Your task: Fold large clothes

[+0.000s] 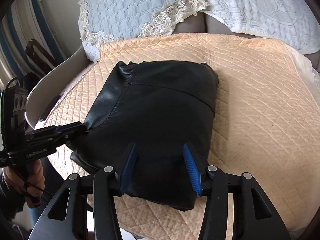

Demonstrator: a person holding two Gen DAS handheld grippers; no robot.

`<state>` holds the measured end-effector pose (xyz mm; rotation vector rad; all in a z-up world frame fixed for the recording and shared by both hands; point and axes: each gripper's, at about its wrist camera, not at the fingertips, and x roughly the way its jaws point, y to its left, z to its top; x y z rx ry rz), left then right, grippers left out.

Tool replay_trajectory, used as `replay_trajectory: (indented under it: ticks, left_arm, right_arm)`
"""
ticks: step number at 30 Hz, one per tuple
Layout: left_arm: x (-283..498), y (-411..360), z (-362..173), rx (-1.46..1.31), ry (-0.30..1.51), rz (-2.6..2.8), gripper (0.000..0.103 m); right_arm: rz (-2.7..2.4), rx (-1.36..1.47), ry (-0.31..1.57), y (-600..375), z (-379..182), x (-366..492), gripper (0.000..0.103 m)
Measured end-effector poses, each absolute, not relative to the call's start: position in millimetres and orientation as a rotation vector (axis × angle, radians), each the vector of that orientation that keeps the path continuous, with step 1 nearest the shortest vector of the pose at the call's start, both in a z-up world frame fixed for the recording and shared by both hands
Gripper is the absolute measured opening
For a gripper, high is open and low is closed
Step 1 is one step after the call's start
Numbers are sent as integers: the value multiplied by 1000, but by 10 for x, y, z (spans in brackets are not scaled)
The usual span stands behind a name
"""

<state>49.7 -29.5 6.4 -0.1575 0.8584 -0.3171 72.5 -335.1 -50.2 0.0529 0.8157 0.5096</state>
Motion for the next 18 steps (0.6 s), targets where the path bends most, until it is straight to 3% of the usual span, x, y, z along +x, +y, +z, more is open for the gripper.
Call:
replay_trajectory:
  ticks: [6, 9, 18]
  left_arm:
    - [706, -292, 196, -154, 841, -296, 31]
    - [832, -314, 190, -152, 847, -286, 39]
    - [993, -366, 132, -152, 866, -275, 41]
  right_arm:
    - [528, 159, 847, -3510, -544, 956, 59]
    - [543, 246, 874, -3620, -609, 1128, 65]
    - [567, 357, 923, -3738, -741, 1441, 66]
